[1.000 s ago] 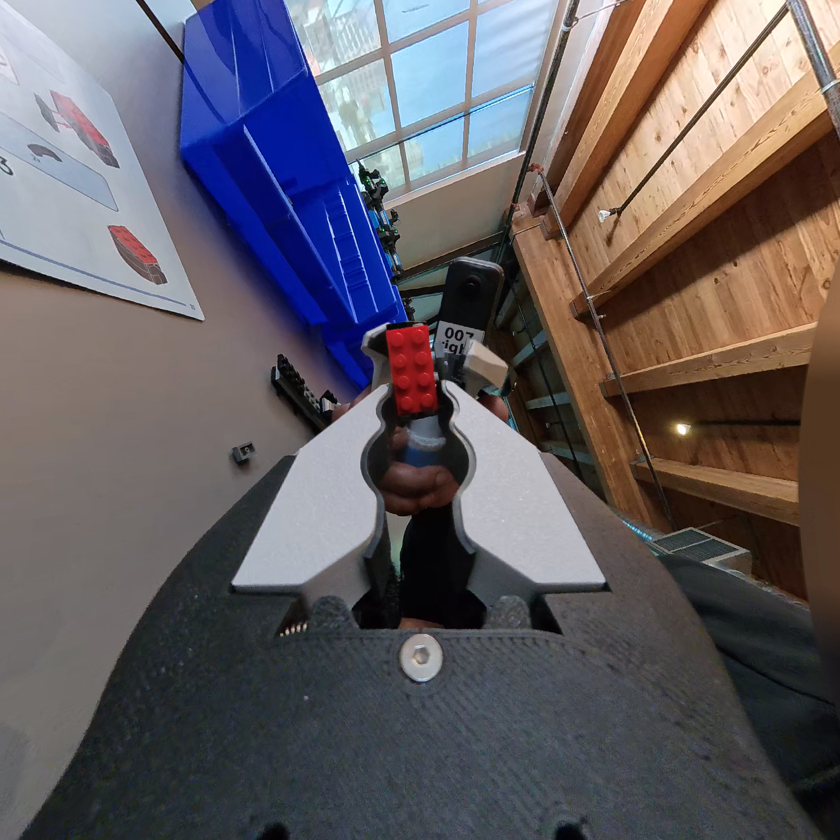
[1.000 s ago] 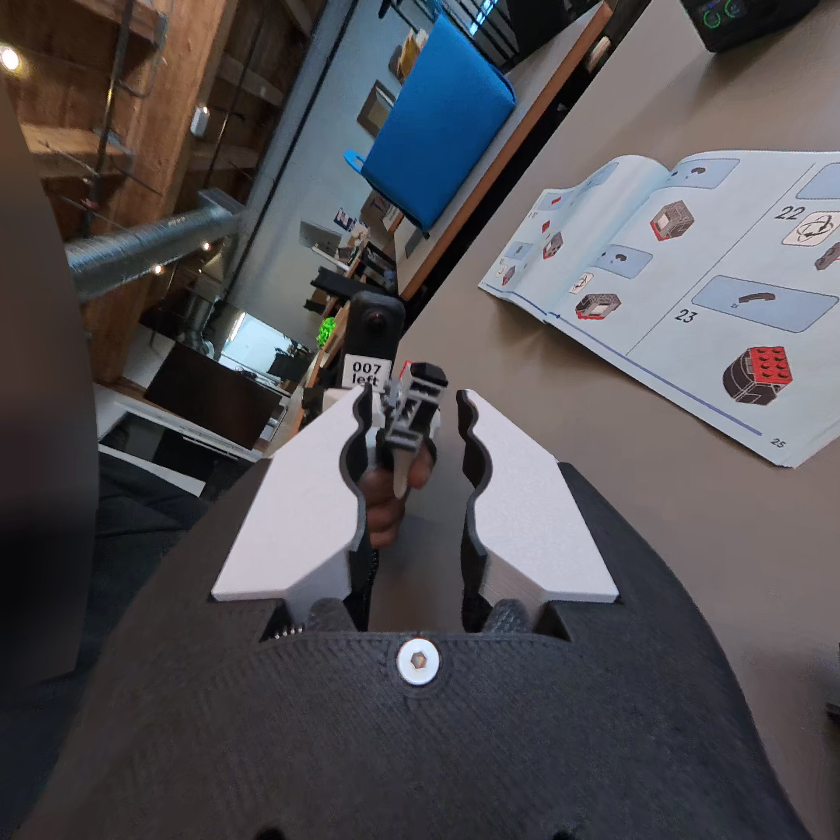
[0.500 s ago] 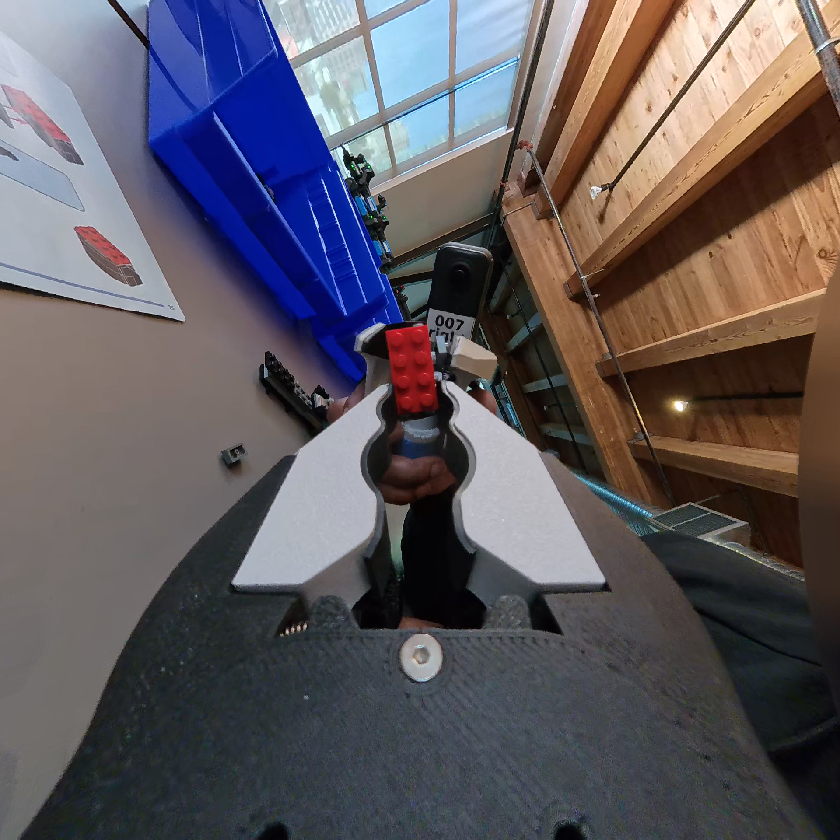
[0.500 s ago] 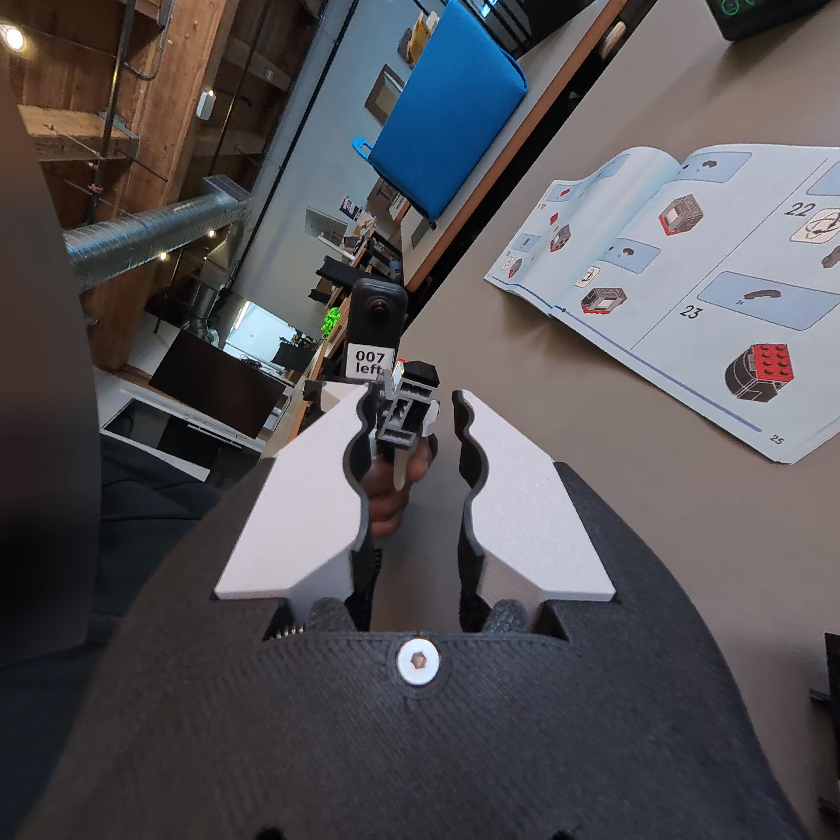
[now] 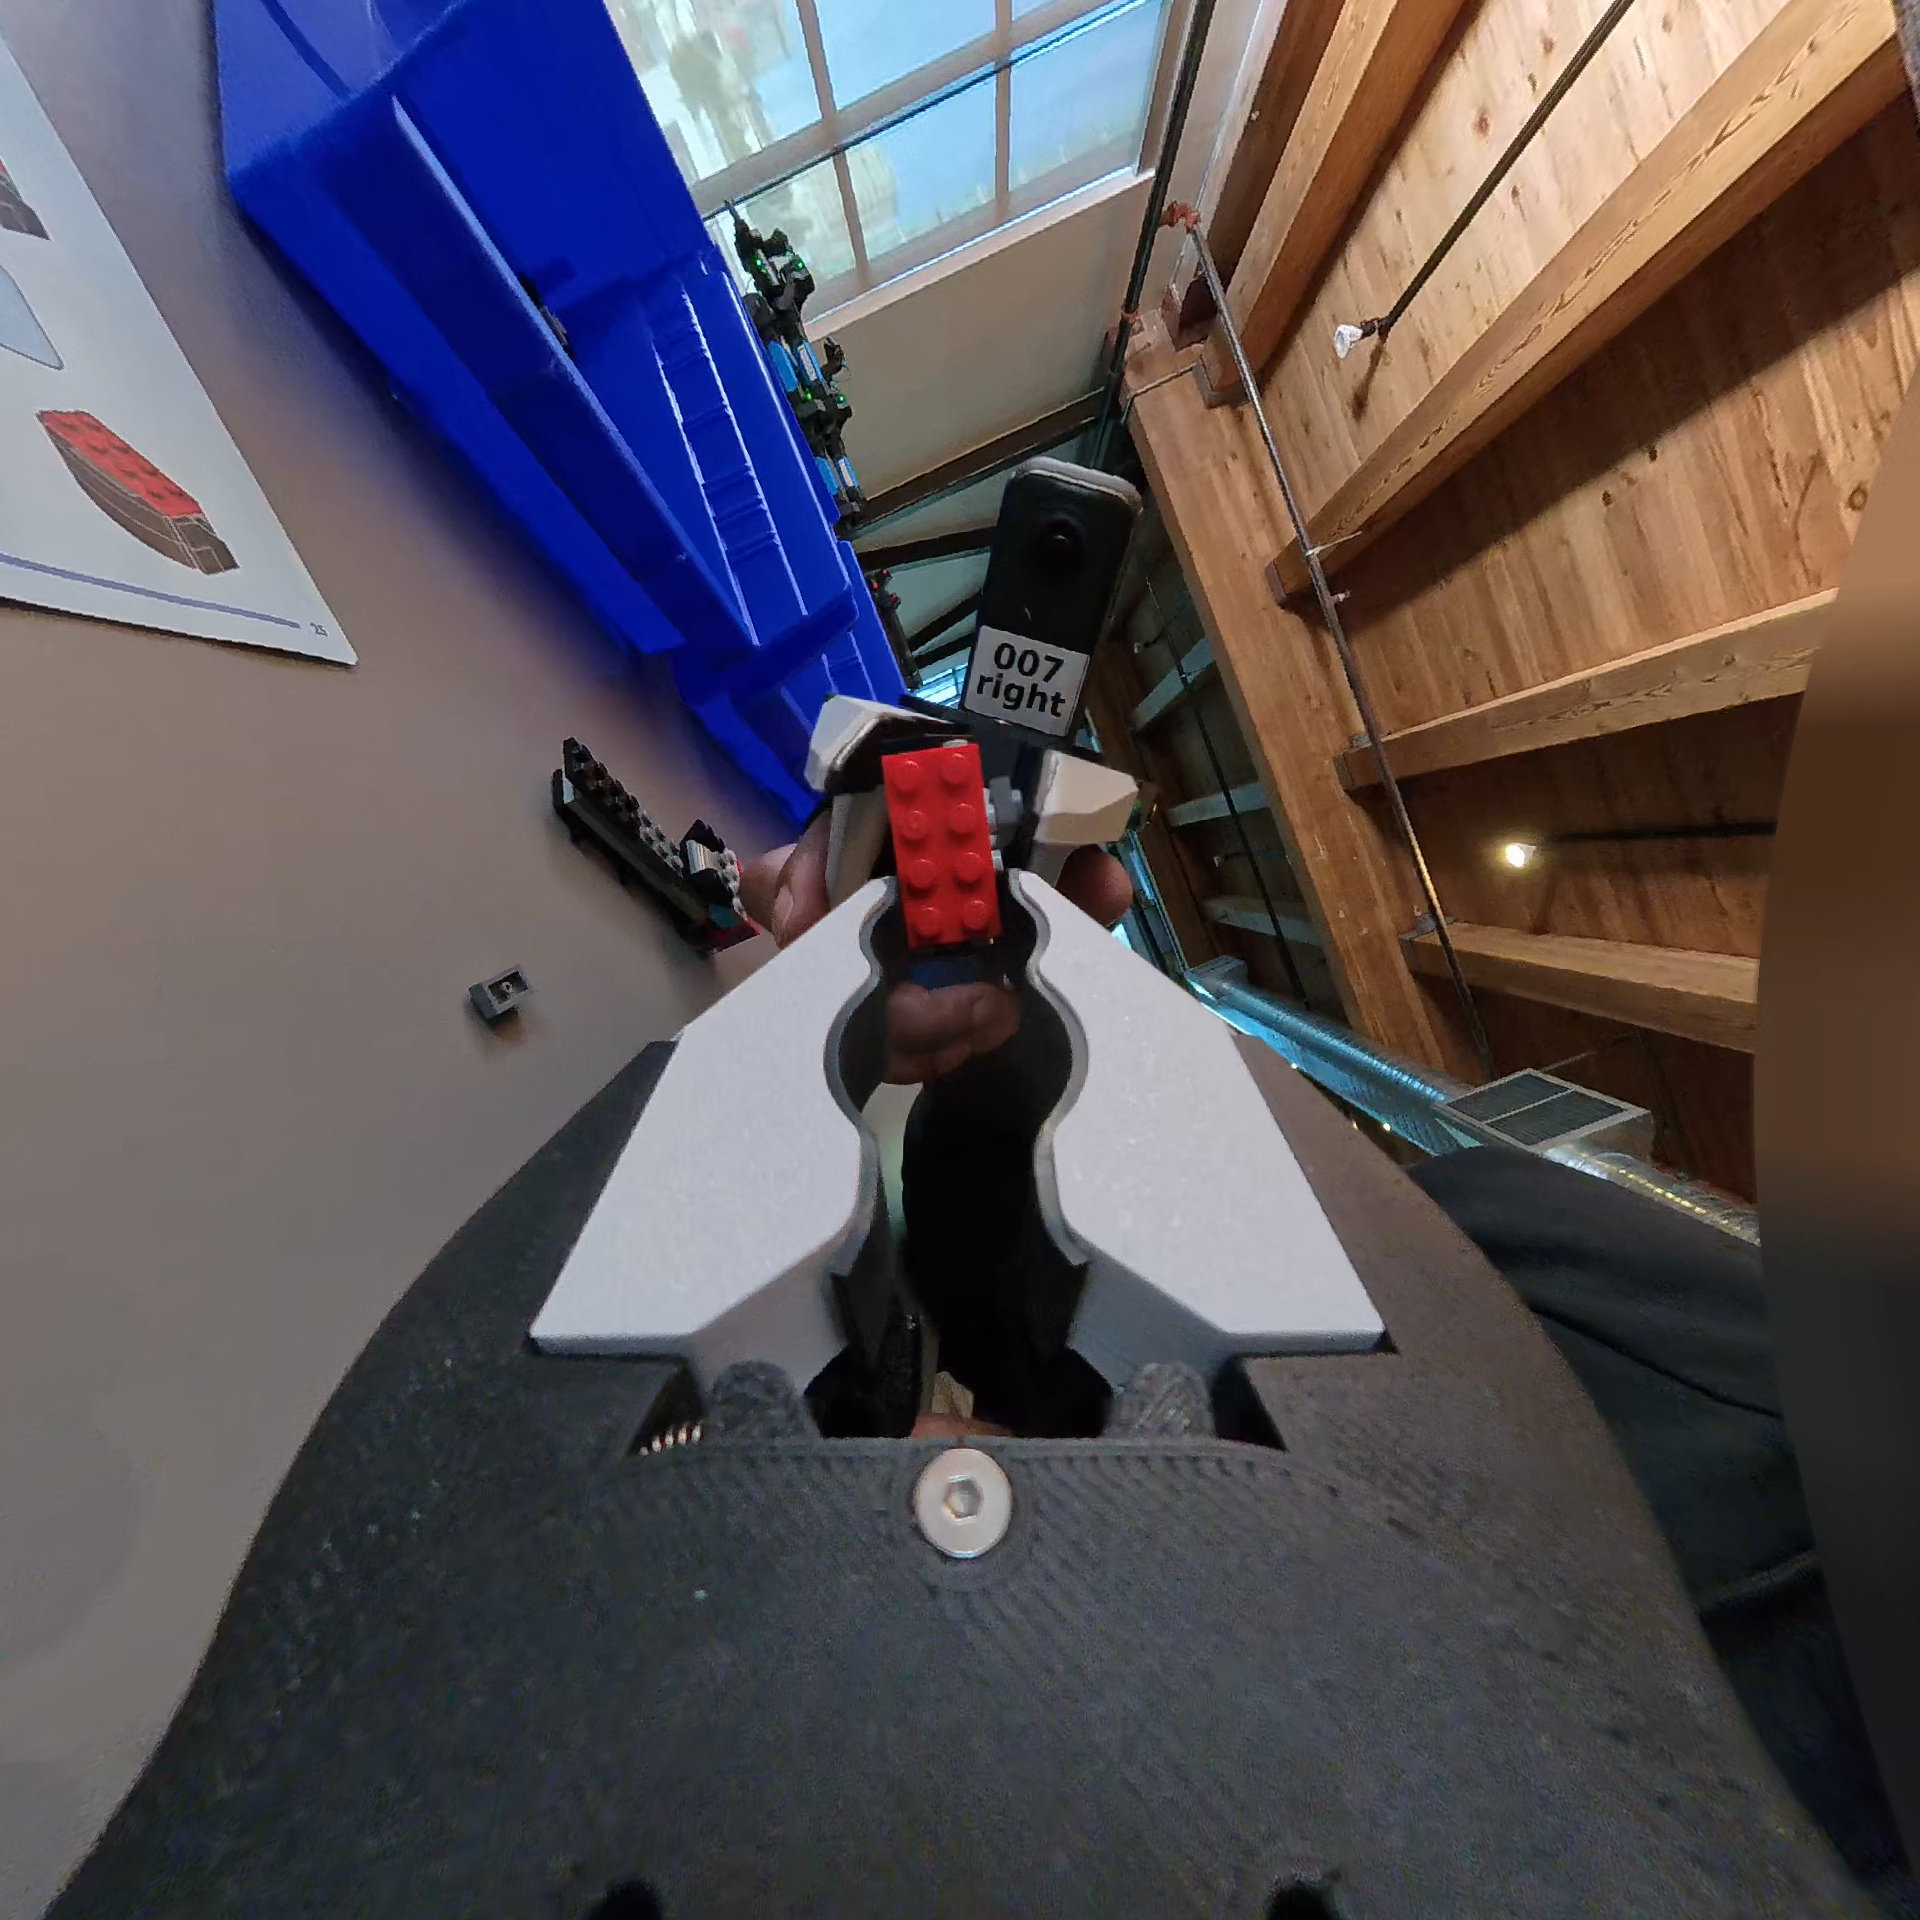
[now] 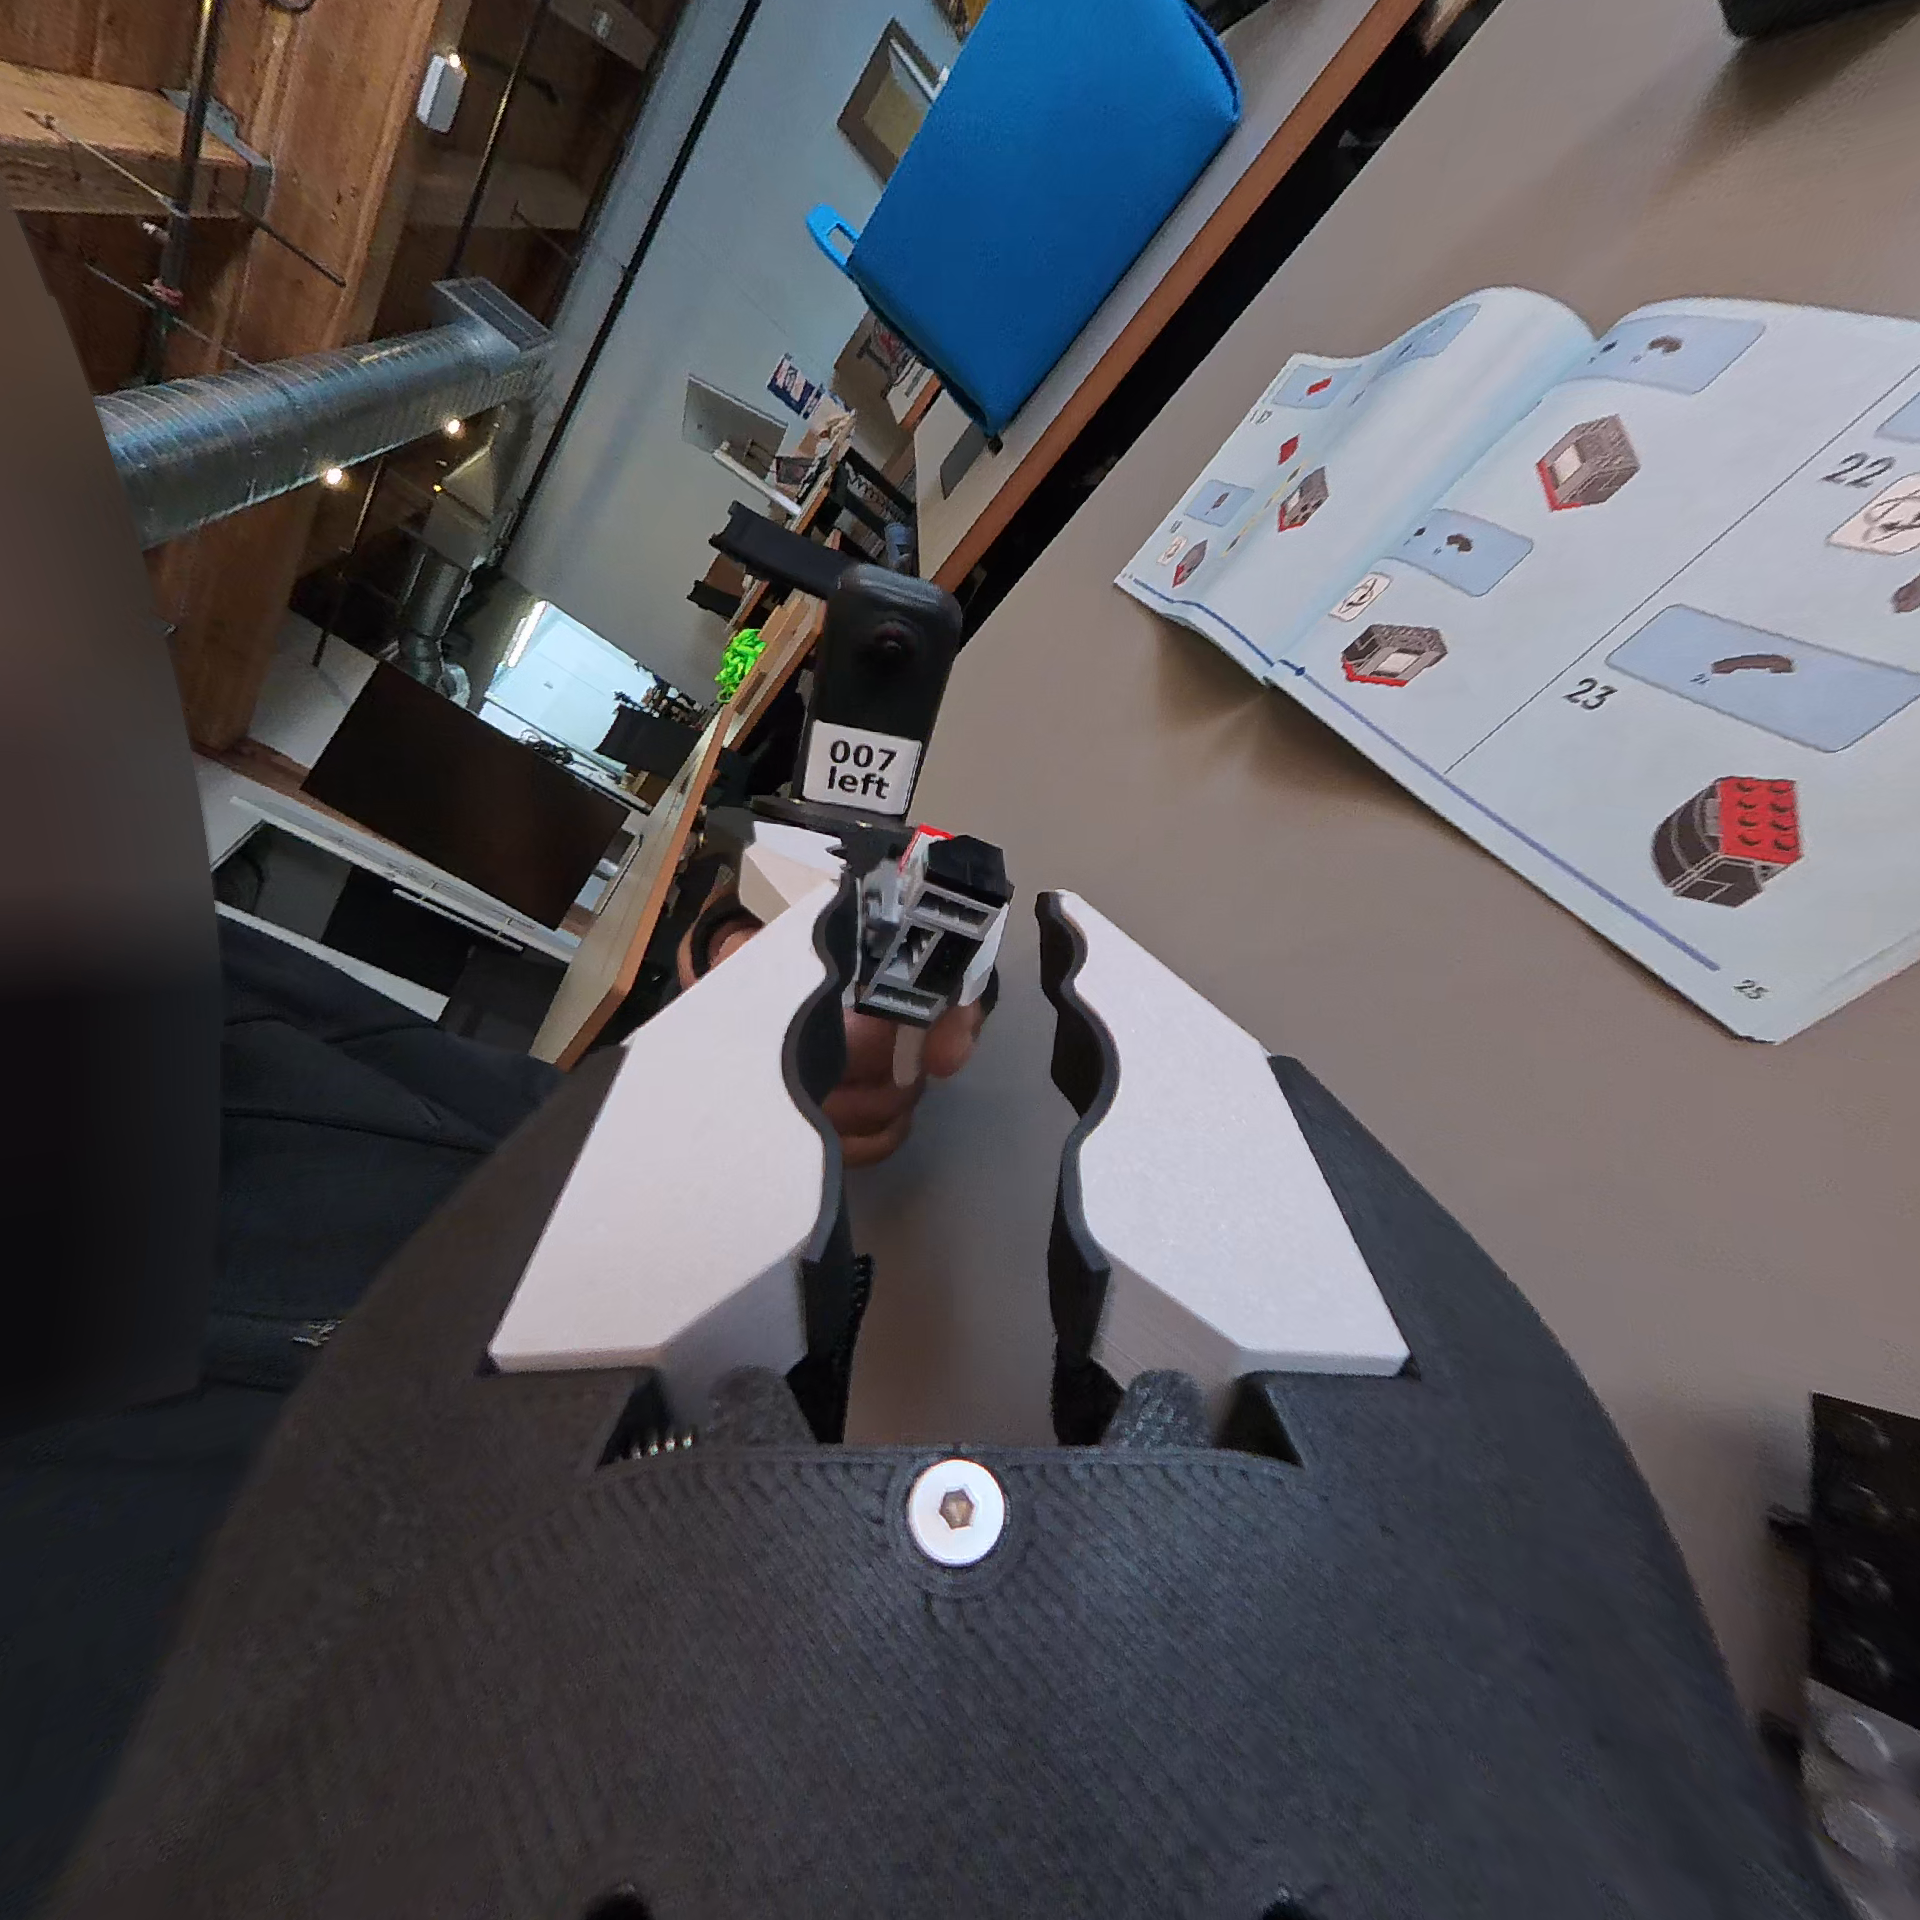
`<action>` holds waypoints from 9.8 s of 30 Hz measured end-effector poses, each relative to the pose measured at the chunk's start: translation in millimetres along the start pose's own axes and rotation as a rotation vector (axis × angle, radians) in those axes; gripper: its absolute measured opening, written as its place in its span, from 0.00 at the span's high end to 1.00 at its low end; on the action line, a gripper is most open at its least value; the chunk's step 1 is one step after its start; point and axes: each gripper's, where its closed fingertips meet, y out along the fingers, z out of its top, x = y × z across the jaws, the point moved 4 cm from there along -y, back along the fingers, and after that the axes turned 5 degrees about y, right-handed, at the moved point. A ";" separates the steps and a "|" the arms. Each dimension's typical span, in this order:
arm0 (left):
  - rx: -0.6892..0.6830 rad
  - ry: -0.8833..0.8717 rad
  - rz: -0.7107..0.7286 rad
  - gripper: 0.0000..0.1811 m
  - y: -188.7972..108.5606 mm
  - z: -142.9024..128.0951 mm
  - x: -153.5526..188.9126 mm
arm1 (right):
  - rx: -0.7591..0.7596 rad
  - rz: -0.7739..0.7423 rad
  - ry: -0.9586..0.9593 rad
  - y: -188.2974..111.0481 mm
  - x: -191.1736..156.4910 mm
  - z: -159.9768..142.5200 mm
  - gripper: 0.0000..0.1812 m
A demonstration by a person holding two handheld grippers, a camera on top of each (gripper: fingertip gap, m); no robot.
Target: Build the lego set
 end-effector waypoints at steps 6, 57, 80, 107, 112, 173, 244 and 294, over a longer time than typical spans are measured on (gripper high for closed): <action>0.021 -0.054 -0.016 0.91 -0.7 1.0 -4.3 | 0.042 -0.035 -0.081 -10.3 -0.6 6.4 0.79; -0.161 0.385 -0.024 0.91 -10.5 -7.9 12.3 | -0.038 0.149 -0.024 4.4 -19.4 -15.0 0.89; -0.157 0.433 -0.070 0.91 -13.3 -8.1 12.8 | -0.040 0.104 -0.126 6.9 -24.0 -16.1 0.89; 0.014 0.084 -0.491 0.91 -16.4 3.8 40.1 | 0.168 0.200 -0.057 0.8 -43.7 6.3 0.83; -0.002 0.071 -0.497 0.91 -12.0 -0.3 40.9 | 0.163 0.233 -0.045 2.7 -48.8 4.4 0.83; -0.202 0.170 -0.728 0.91 -6.3 -44.0 84.3 | 0.069 0.705 -0.334 -8.1 -102.5 -31.1 0.86; -0.135 0.840 -0.050 0.91 -18.4 -9.8 45.3 | 0.140 0.222 -0.522 12.0 -61.2 -18.1 0.88; -0.035 0.170 -0.018 0.91 -17.5 6.9 3.8 | 0.059 -0.116 -0.812 10.7 -20.3 -13.6 0.61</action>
